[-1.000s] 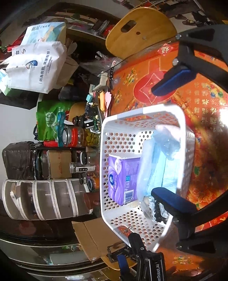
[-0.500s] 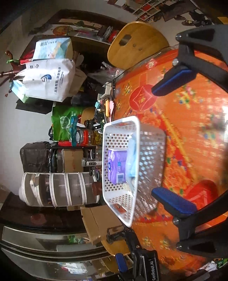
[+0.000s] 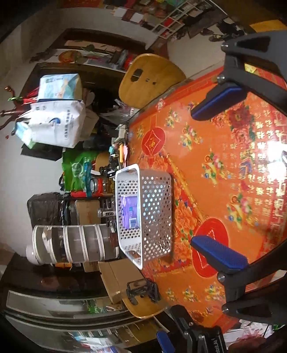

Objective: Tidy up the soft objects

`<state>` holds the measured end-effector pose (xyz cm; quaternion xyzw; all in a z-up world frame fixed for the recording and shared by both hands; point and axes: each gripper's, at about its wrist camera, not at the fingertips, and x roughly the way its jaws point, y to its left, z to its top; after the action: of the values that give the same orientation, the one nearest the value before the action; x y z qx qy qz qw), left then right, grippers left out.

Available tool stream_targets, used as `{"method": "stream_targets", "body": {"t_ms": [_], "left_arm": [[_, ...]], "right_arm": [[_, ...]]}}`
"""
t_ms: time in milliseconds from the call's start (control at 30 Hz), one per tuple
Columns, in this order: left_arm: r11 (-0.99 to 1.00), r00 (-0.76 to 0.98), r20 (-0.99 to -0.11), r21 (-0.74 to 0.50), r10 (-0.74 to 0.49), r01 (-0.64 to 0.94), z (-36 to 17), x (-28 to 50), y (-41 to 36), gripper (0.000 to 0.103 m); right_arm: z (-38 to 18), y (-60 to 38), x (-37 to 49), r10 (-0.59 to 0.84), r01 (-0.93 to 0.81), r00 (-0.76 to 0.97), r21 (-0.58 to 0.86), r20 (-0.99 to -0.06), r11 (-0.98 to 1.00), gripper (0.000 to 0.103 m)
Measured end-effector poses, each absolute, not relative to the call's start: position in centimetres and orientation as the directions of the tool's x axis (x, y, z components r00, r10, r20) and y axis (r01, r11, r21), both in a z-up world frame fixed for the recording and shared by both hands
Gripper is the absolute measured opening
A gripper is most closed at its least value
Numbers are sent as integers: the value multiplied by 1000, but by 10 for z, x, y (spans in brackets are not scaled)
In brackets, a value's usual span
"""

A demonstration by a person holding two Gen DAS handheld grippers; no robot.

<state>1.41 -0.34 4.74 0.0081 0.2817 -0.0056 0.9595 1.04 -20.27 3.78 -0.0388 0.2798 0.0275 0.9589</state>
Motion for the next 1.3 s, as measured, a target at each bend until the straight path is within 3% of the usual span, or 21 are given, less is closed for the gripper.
{"method": "stream_targets", "body": {"t_ms": [1300], "left_arm": [[1000, 826, -563, -19, -24, 16, 54, 15, 1, 103]], "right_arm": [[50, -191, -9, 65, -112, 845, -57, -530, 992, 103]]}}
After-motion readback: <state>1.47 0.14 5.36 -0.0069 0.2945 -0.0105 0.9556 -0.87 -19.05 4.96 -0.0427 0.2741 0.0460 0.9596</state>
